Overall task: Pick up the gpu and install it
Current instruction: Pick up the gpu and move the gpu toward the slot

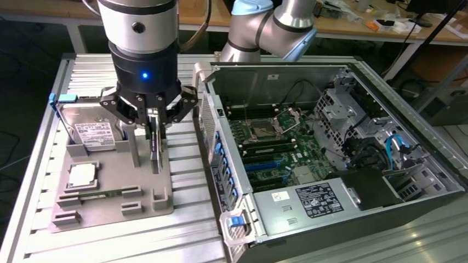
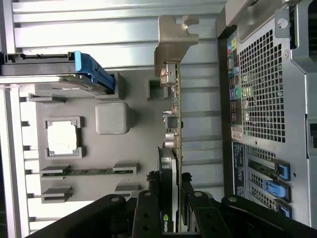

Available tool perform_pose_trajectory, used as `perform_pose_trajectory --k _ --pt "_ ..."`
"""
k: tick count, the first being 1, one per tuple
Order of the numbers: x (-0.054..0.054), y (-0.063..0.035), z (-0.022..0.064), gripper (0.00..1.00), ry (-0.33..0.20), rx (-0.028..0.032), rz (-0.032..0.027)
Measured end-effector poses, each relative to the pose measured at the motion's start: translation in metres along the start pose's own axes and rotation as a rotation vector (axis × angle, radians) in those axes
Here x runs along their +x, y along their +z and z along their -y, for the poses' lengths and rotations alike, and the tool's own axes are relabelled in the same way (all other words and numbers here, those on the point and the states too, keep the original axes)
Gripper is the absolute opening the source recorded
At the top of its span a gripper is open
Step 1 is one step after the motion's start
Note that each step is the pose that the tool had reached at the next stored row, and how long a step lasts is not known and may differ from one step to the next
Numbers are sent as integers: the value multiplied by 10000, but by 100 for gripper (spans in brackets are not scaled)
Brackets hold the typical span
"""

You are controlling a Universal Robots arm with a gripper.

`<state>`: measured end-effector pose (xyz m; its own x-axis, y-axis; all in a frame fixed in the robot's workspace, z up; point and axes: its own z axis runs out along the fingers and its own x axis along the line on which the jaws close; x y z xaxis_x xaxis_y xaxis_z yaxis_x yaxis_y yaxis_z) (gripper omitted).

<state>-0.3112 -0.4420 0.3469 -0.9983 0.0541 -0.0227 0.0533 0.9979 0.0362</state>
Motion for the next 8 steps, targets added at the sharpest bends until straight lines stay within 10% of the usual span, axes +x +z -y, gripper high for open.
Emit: perform_pose_trajectory --k 8 --pt "-4 -148 -5 27 -1 6 1"
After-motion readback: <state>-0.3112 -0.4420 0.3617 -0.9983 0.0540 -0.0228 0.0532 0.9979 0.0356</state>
